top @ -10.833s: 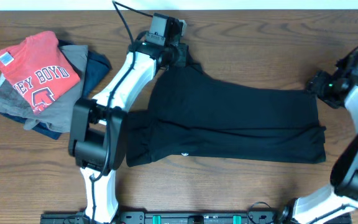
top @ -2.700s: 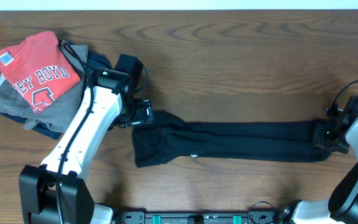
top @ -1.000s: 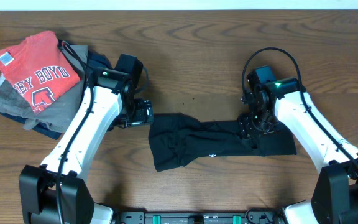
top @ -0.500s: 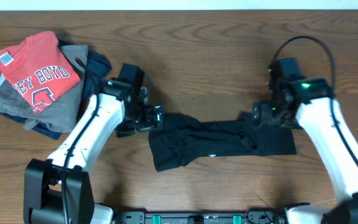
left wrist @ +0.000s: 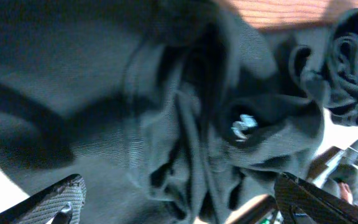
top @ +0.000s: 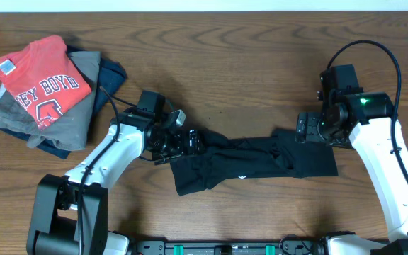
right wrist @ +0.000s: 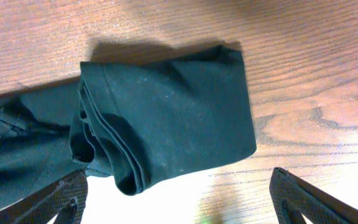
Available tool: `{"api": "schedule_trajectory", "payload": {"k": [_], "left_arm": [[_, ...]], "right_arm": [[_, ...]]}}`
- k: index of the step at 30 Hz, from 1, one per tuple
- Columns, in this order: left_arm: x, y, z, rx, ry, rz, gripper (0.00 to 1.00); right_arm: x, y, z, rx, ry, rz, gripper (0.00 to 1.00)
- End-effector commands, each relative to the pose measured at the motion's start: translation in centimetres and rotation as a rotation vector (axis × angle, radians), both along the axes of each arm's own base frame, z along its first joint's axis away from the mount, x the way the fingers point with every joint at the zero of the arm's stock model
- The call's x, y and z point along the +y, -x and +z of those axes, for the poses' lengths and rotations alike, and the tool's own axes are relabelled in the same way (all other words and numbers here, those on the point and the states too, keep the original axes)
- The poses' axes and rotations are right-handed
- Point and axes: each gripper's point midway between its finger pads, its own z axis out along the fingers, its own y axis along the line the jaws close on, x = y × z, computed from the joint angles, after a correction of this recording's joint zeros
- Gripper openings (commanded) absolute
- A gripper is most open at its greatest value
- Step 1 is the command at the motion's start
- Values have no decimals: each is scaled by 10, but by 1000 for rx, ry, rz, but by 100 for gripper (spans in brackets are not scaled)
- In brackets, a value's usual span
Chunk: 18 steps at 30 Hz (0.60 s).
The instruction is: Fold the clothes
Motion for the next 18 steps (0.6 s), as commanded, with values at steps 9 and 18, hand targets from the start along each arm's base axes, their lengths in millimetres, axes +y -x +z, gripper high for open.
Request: {"api": "schedule_trajectory", "payload": {"k": [9, 18], "left_arm": [[-5, 6, -4, -8, 57, -10, 98], [-16, 11, -18, -33, 102, -5, 98]], "right_arm": [[-4, 2, 3, 3, 10, -21, 92], [-4, 5, 2, 16, 11, -21, 92]]}}
